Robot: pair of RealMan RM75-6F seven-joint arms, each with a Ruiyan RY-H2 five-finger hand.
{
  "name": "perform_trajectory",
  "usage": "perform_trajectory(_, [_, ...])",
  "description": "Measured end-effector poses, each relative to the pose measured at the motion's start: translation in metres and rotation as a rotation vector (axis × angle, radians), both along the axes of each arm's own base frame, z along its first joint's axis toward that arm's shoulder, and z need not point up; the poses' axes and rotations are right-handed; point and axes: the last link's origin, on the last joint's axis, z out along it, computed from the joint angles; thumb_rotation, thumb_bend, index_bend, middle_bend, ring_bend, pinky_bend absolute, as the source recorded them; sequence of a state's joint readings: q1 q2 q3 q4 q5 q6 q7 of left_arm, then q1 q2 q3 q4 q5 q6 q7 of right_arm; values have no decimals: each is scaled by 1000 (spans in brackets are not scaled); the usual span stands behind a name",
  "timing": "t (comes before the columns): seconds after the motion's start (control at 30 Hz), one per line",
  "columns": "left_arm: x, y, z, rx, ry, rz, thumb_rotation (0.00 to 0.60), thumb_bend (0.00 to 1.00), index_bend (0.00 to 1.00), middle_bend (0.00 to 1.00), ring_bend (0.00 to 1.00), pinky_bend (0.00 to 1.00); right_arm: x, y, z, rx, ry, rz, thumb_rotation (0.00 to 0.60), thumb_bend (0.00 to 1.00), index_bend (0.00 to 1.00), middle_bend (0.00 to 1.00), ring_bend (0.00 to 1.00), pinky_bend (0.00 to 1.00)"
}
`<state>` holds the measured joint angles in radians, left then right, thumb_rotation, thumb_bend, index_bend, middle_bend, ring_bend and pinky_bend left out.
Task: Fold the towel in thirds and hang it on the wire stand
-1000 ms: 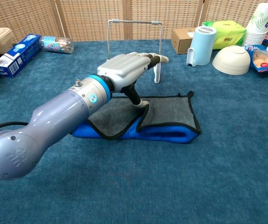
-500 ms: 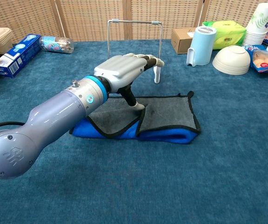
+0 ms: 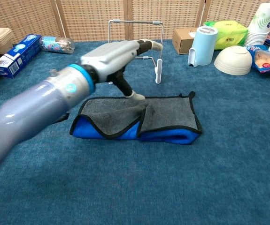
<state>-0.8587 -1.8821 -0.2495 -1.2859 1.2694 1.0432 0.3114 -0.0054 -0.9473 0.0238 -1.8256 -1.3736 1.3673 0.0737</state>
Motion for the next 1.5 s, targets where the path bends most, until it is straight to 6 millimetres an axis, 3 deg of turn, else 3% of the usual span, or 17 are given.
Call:
perform_trajectory(0.17, [-19, -15, 24, -62, 6, 0, 600, 228, 160, 33, 0, 0, 4, -5, -6, 17, -3, 16, 600, 414, 69, 77, 0, 70])
perform_trajectory(0.3, [-46, -33, 40, -113, 33, 18, 600, 228, 186, 44, 0, 0, 9, -9, -10, 30, -5, 27, 600, 415, 69, 77, 0, 71])
perform_trajectory(0.6, [-77, -58, 50, -118, 69, 6, 600, 229, 218, 62, 0, 0, 12, -11, -15, 42, -6, 33, 600, 415, 69, 77, 0, 71])
perform_trajectory(0.9, [-92, -65, 40, -114, 83, 25, 600, 228, 228, 70, 0, 0, 10, -10, -14, 34, -7, 23, 600, 414, 69, 76, 0, 71])
perform_trajectory(1.23, [-94, -66, 21, -78, 102, 16, 600, 234, 260, 103, 0, 0, 7, -5, -10, 23, -6, 10, 600, 414, 69, 76, 0, 71])
perform_trajectory(1.5, [-90, -63, 10, -63, 66, 23, 600, 344, 291, 135, 0, 0, 5, -3, -7, 13, -3, 0, 600, 415, 68, 74, 0, 71])
